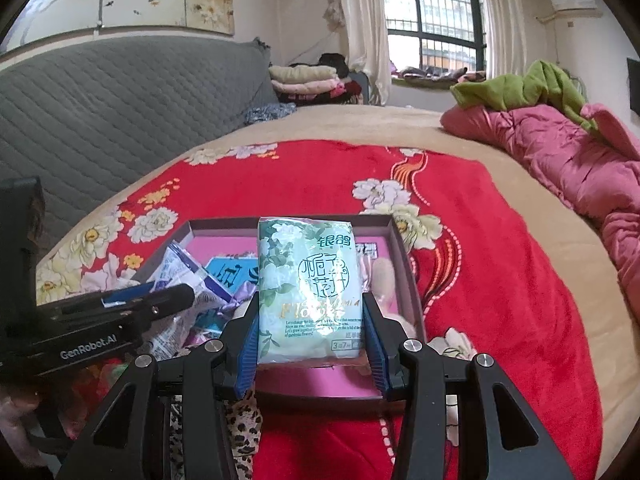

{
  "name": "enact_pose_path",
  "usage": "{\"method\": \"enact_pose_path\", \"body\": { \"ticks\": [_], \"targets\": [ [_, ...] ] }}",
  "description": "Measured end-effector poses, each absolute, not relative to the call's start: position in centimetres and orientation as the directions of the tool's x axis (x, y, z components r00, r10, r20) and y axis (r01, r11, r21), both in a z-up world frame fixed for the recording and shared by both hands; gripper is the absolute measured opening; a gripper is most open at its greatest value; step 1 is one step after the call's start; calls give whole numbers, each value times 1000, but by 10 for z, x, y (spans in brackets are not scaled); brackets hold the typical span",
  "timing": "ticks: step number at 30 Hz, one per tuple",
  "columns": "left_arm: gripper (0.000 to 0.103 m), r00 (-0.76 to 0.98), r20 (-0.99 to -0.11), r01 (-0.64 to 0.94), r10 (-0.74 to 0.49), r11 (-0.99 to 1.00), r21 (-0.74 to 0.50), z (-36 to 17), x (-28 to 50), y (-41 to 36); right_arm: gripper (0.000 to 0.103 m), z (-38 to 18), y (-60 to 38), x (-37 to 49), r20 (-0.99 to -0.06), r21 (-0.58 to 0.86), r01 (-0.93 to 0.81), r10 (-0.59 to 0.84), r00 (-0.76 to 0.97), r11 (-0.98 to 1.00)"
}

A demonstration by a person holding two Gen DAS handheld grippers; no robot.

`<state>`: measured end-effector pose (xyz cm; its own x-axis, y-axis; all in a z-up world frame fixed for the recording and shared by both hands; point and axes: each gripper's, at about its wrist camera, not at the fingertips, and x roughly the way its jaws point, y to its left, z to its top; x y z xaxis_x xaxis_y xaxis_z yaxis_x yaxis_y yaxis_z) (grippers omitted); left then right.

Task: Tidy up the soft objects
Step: 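Lower the tissue pack into the box with the right tool while the left tool lowers the snack bag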

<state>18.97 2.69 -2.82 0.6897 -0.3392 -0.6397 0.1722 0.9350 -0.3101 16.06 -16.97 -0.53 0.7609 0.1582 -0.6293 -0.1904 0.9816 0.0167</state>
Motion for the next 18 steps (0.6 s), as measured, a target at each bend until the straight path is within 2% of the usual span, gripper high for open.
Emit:
{"method": "enact_pose_path", "body": {
  "ticks": [6,18],
  "targets": [
    [46,692,-639,167,-336,936,-310,-29,191,28,47,-24,-169,168,-677,-2,-191,139,723,982],
    [46,694,-637,173,-336,937,-305,-30,190,27,47,-37,-173,173,-706,26,-179,145,693,983]
  ]
}}
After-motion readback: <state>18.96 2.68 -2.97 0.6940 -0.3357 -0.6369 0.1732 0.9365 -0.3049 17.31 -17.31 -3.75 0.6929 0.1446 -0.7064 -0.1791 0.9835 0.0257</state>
